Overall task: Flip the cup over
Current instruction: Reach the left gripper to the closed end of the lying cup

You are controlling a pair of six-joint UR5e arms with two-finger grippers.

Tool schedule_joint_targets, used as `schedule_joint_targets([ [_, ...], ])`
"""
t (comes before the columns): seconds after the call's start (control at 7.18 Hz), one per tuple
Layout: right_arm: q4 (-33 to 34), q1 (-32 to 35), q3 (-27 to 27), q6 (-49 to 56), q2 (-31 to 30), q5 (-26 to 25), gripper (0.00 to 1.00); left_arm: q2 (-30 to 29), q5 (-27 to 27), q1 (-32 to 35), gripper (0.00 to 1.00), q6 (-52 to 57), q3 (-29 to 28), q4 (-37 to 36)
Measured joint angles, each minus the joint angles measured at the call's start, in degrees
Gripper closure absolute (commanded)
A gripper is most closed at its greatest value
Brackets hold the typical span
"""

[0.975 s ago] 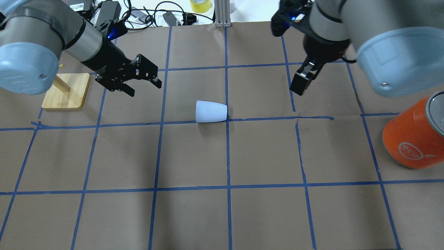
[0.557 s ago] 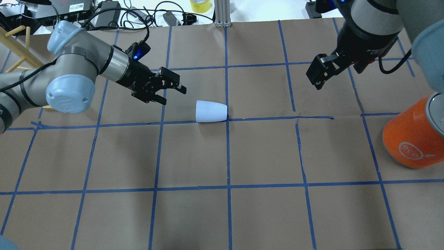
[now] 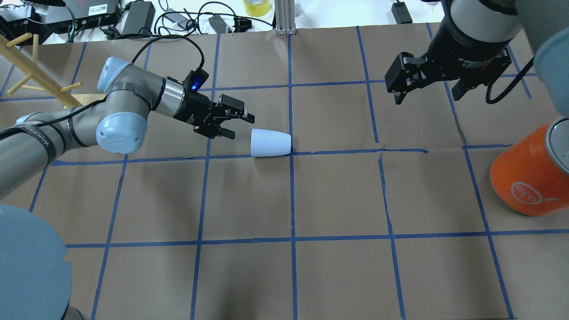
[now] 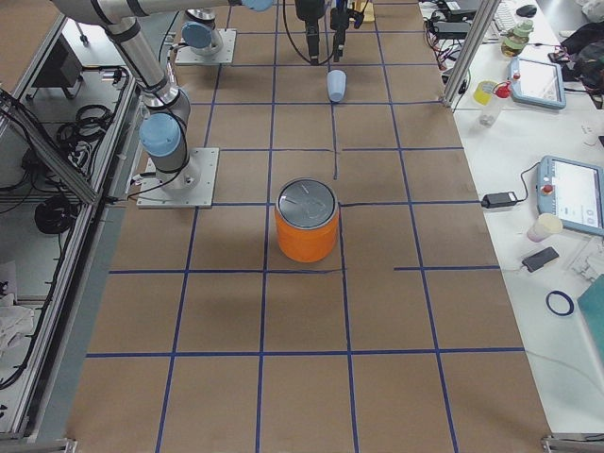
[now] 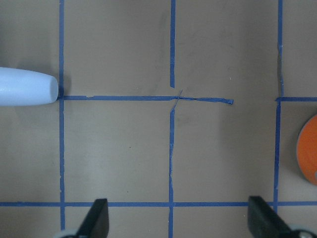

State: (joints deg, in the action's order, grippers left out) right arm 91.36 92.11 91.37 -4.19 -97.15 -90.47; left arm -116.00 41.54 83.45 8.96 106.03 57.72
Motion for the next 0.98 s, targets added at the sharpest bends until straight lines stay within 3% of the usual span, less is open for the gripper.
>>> schedule_joint_targets([
  [0.56,3.91,-0.03,-0.15,-3.22,0.39,0.12,0.0,-4.77,-5.3,2.63,0.06,-0.59,0.04,-3.52],
  [0.7,4.18,-0.04,0.1,-5.29,0.34,0.12,0.0,-4.87,-5.39,3.41,0.36,-0.96,0.05,-3.62],
  [0.98,4.2,-0.03,0.34,-6.65,0.3,0.12,0.0,-4.65,-5.38,3.83,0.79,-1.26,-0.13,-3.61],
])
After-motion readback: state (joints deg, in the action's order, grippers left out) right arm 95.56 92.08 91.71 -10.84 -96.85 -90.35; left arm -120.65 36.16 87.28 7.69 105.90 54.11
